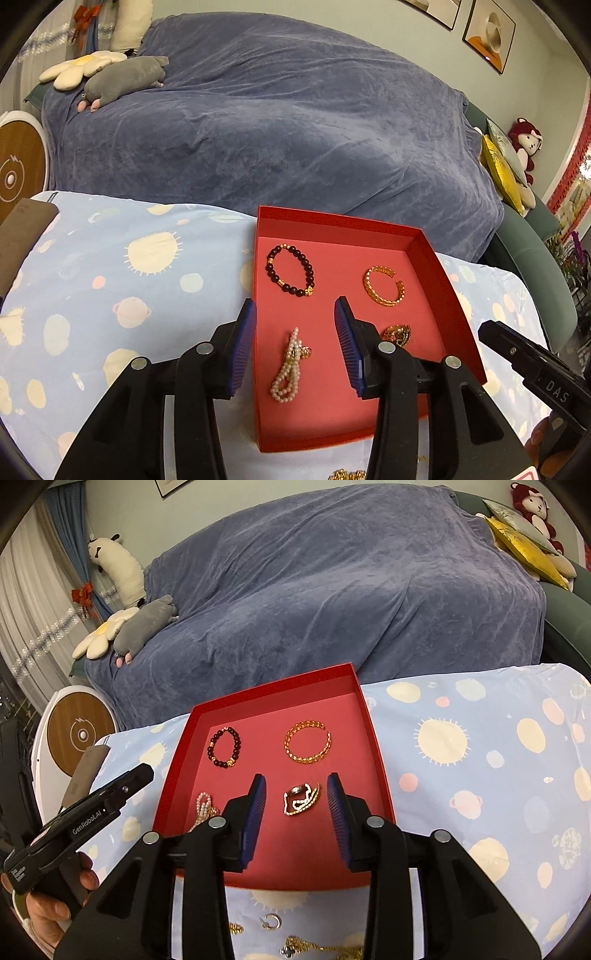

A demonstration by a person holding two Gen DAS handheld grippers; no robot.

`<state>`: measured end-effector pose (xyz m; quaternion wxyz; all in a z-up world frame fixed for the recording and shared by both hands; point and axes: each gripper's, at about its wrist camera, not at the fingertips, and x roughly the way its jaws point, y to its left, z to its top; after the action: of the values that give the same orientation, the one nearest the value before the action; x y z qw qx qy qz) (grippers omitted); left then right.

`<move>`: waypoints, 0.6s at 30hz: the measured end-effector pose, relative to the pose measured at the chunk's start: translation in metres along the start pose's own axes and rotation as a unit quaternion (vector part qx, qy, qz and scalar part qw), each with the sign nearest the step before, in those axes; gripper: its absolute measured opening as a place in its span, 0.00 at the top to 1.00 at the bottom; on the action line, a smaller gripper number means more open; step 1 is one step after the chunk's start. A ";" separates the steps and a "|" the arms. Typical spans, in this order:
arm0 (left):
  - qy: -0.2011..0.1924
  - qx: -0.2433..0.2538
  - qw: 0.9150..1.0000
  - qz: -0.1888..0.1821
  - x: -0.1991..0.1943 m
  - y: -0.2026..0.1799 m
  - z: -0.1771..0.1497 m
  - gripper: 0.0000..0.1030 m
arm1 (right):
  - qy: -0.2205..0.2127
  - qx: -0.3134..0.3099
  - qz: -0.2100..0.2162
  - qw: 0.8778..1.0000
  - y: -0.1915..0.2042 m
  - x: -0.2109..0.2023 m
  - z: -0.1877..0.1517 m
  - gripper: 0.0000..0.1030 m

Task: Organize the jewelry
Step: 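Move both open tools from the box back to the remaining jewelry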

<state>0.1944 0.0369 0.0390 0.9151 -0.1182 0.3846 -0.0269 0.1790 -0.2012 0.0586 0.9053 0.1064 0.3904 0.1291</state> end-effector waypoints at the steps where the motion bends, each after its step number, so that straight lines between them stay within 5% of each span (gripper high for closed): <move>1: -0.002 0.003 1.000 0.000 -0.005 -0.001 -0.003 0.55 | 0.002 -0.001 0.000 1.000 -0.002 -0.006 -0.003 0.64; 8: -0.006 0.018 1.000 -0.001 -0.045 -0.006 -0.031 0.49 | -0.009 -0.014 -0.021 1.000 -0.017 -0.049 -0.029 0.53; 18: 0.023 0.014 1.000 -0.004 -0.068 -0.010 -0.083 0.44 | 0.041 -0.026 -0.014 0.999 -0.026 -0.060 -0.083 0.53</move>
<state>0.0877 0.0204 0.0327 0.9073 -0.1064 0.4049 -0.0389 0.0829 -0.2375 0.0358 0.8928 0.0719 0.4250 0.1305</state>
